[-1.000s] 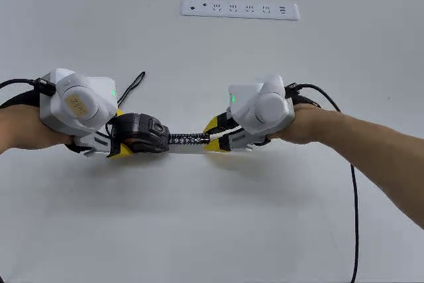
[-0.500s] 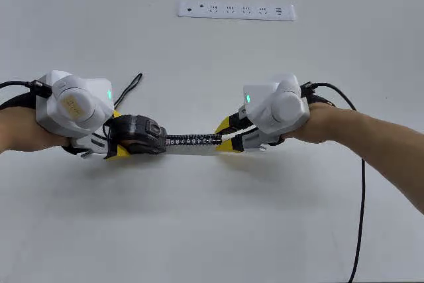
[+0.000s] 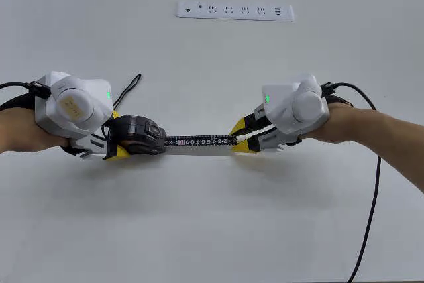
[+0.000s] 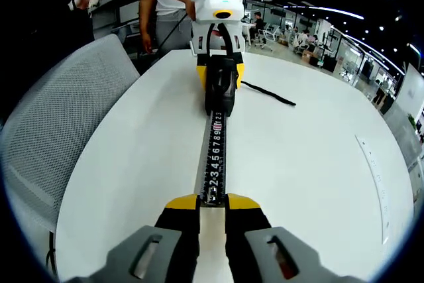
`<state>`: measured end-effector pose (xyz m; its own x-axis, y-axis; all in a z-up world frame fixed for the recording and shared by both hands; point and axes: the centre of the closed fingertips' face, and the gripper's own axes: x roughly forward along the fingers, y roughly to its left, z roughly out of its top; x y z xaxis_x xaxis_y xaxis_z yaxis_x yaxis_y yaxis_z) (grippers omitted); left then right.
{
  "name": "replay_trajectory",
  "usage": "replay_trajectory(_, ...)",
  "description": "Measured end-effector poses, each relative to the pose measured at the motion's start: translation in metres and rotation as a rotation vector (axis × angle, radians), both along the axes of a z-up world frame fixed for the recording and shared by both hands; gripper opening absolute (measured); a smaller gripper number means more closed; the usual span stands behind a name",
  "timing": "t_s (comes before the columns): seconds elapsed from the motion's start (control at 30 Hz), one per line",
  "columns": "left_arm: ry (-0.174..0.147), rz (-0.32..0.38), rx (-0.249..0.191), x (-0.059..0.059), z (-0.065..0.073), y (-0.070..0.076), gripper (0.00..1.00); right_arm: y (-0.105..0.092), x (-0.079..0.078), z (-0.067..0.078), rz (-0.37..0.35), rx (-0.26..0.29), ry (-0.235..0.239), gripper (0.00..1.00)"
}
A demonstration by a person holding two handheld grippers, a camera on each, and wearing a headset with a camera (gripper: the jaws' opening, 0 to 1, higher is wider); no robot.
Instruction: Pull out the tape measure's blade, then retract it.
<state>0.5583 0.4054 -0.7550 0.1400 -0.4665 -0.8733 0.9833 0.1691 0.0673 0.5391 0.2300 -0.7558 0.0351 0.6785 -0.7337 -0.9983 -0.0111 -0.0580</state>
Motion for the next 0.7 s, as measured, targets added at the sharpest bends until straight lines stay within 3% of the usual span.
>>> replay_trajectory(0.7, 0.0, -0.004, 0.002, 0.0, -0.001, -0.001, 0.31, -0.046, -0.006, 0.001, -0.022, -0.036, 0.002, 0.12)
